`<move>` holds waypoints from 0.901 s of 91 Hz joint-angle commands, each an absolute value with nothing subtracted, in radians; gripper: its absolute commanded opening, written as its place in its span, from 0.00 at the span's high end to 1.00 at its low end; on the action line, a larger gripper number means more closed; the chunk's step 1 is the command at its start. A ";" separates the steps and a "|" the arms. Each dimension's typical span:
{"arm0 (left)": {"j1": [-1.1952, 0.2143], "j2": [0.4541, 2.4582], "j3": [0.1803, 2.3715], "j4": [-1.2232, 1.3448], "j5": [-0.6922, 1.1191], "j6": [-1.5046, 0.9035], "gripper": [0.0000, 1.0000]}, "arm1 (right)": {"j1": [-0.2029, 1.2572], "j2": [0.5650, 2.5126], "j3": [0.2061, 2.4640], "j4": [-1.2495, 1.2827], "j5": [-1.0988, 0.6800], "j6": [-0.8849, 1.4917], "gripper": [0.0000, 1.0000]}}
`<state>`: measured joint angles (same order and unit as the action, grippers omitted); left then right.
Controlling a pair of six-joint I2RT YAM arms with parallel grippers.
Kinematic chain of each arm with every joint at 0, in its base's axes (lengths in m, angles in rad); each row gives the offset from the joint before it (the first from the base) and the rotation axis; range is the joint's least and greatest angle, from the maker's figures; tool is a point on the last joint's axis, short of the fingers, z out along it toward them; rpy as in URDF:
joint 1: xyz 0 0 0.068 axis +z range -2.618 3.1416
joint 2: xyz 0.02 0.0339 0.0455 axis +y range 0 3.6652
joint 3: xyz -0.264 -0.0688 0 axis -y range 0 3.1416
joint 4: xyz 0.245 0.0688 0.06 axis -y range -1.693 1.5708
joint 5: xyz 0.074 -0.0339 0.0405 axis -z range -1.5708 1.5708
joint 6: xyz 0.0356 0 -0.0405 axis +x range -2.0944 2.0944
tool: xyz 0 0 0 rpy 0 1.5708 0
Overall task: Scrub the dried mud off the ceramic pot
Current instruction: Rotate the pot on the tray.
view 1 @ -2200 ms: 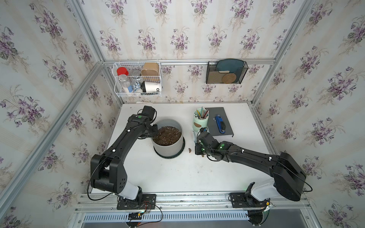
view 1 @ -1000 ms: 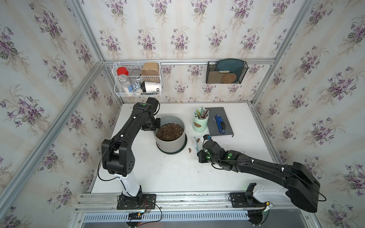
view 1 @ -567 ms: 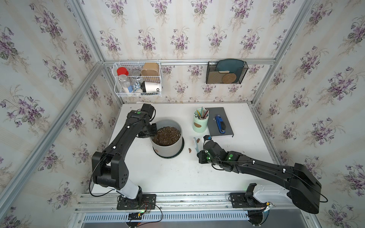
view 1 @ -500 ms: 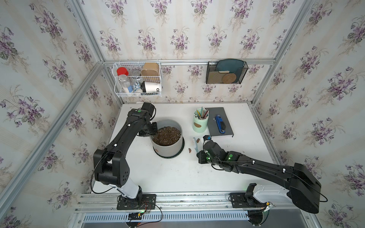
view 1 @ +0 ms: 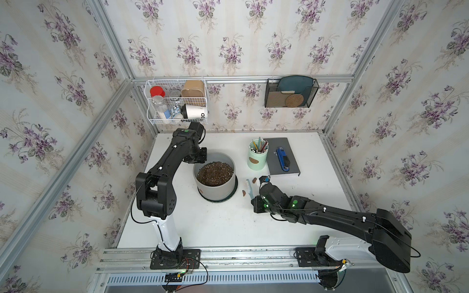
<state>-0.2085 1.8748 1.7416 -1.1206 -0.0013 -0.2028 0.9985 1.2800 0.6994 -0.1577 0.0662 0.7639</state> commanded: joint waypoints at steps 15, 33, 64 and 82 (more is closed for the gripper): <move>-0.202 1.830 1.727 -1.119 -0.067 -0.244 0.80 | 1.009 1.299 0.716 -0.146 0.074 0.782 1.00; -0.202 1.705 1.587 -1.126 0.013 -0.312 0.96 | 1.015 1.307 0.719 -0.126 0.073 0.787 1.00; -0.200 1.702 1.568 -1.076 0.105 -0.257 0.67 | 1.045 1.311 0.728 -0.135 0.088 0.796 1.00; -0.178 1.779 1.694 -1.061 0.060 -0.225 0.60 | 1.061 1.319 0.732 -0.148 0.099 0.815 1.00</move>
